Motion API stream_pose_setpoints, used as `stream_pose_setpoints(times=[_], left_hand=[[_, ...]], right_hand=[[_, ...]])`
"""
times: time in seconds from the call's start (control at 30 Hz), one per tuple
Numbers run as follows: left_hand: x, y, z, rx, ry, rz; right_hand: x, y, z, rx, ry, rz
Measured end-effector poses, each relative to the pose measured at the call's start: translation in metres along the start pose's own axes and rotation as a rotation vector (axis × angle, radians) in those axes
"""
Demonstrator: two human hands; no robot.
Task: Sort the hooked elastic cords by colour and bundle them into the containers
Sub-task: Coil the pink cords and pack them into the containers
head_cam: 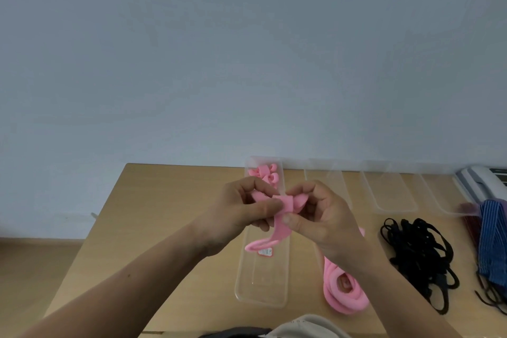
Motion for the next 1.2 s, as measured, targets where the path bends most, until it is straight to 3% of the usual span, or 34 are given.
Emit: stream_pose_setpoints(times=[0.4,0.8,1.0,1.2], left_hand=[[0.009,-0.004,-0.002,-0.014,-0.114,-0.036],[0.003,-0.006,-0.005,-0.118,0.017,-0.236],[0.001,-0.01,-0.002,-0.135,0.064,-0.055],[0.01,-0.004,0.0,-0.072,-0.05,-0.062]], right_hand=[[0.004,0.002,-0.007,-0.002,-0.172,-0.025],[-0.008,0.006,-0.004,0.032,-0.065,0.024],[-0.01,0.002,-0.001,0.036,-0.029,0.054],[-0.009,0.001,0.001,0.053,-0.02,0.045]])
Point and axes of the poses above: each hand's wrist, its own z-axis away from the middle knuckle, its own y-axis out of the back of the hand, x = y × z, the point moved 10 cm from there along -z, towards the middle knuckle, and after that the axes turned 11 degrees about -y, right-handed, at the moved point
